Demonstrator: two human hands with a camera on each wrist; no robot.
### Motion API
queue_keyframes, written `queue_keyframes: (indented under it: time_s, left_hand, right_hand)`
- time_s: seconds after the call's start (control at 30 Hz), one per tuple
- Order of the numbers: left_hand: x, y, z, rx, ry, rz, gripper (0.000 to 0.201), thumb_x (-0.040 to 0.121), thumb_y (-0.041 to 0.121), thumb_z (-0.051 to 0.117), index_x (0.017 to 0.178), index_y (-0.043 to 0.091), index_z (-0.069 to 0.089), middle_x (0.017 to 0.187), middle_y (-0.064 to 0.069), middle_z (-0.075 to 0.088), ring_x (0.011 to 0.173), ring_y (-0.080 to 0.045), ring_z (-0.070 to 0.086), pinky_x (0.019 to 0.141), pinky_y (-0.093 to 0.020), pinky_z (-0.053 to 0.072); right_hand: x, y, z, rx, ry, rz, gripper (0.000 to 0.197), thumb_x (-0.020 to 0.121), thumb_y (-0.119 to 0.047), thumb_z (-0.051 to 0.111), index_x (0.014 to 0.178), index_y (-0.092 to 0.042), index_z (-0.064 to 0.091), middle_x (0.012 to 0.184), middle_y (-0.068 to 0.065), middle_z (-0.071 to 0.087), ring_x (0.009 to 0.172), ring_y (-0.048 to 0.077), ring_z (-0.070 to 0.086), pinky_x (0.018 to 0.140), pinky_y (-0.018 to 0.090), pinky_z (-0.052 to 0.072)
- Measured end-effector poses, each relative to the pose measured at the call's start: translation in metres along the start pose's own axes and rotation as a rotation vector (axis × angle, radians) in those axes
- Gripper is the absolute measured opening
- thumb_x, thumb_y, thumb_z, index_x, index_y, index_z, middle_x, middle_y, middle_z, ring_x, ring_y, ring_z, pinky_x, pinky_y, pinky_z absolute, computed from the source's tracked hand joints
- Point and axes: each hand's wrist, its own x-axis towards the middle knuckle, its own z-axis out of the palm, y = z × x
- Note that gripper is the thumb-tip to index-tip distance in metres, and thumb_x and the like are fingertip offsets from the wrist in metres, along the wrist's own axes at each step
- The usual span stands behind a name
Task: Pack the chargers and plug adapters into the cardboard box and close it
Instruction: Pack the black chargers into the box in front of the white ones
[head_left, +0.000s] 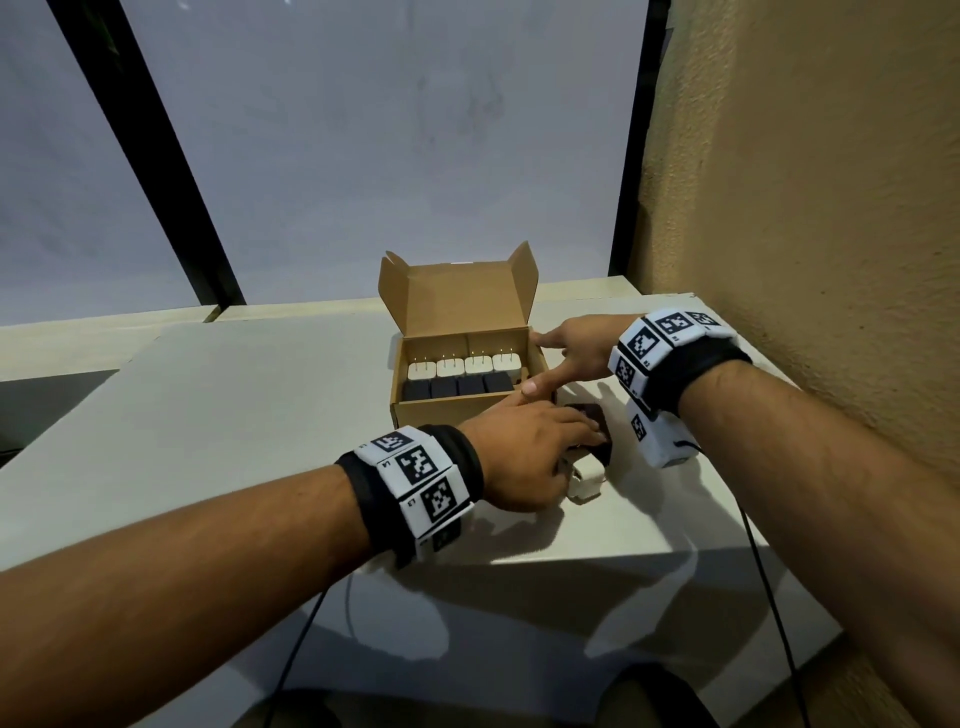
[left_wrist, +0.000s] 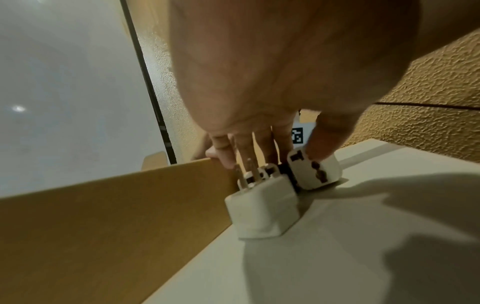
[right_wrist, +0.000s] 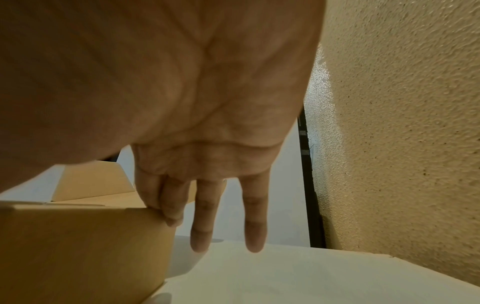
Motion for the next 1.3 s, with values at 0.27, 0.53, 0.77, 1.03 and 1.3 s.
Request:
queue_keyframes:
  time_s: [0.27, 0.53, 0.77, 1.03, 1.3]
  left_hand:
    - [-0.013, 0.000, 0.008, -0.038, 0.129, -0.060, 0.038, 0.086, 0.046, 0.057, 0.114, 0.020, 0.058, 0.113, 0.005, 0.058, 0.098, -0.015, 0.055, 0.090, -0.036, 0.046]
    - [-0.016, 0.005, 0.008, -0.034, 0.208, -0.081, 0.064, 0.081, 0.063, 0.057, 0.132, 0.024, 0.049, 0.128, 0.004, 0.051, 0.114, -0.016, 0.049, 0.099, -0.033, 0.041]
    - [-0.007, 0.005, 0.009, 0.159, 0.094, -0.034, 0.072, 0.083, 0.055, 0.059, 0.145, 0.024, 0.038, 0.150, 0.002, 0.039, 0.142, -0.020, 0.028, 0.116, -0.040, 0.018]
    - [-0.003, -0.001, -0.002, 0.228, -0.111, 0.082, 0.081, 0.079, 0.054, 0.067, 0.148, 0.037, 0.027, 0.144, -0.005, 0.034, 0.133, -0.028, 0.030, 0.110, -0.044, 0.028]
    - [0.001, 0.008, -0.009, -0.035, -0.103, 0.149, 0.064, 0.079, 0.030, 0.075, 0.136, 0.020, 0.048, 0.137, -0.001, 0.049, 0.120, -0.022, 0.049, 0.098, -0.040, 0.046]
  right_hand:
    - [-0.004, -0.003, -0.003, -0.010, -0.006, 0.016, 0.093, 0.078, -0.074, 0.050, 0.154, -0.028, 0.022, 0.147, 0.006, 0.048, 0.135, 0.026, 0.043, 0.108, 0.039, 0.034]
    - [0.001, -0.003, -0.001, -0.037, -0.013, 0.038, 0.094, 0.078, -0.075, 0.048, 0.154, -0.028, 0.021, 0.146, 0.008, 0.049, 0.132, 0.028, 0.045, 0.107, 0.040, 0.036]
    - [-0.001, 0.001, 0.002, 0.017, -0.003, 0.012, 0.092, 0.081, -0.071, 0.049, 0.155, -0.024, 0.019, 0.148, 0.010, 0.046, 0.135, 0.027, 0.043, 0.107, 0.037, 0.033]
    - [-0.002, -0.001, 0.002, 0.028, -0.002, 0.003, 0.091, 0.082, -0.070, 0.048, 0.155, -0.023, 0.019, 0.147, 0.010, 0.048, 0.134, 0.029, 0.045, 0.107, 0.039, 0.034]
    - [-0.003, 0.002, 0.006, 0.080, 0.011, -0.007, 0.091, 0.082, -0.069, 0.050, 0.155, -0.023, 0.020, 0.147, 0.010, 0.047, 0.133, 0.028, 0.045, 0.106, 0.039, 0.035]
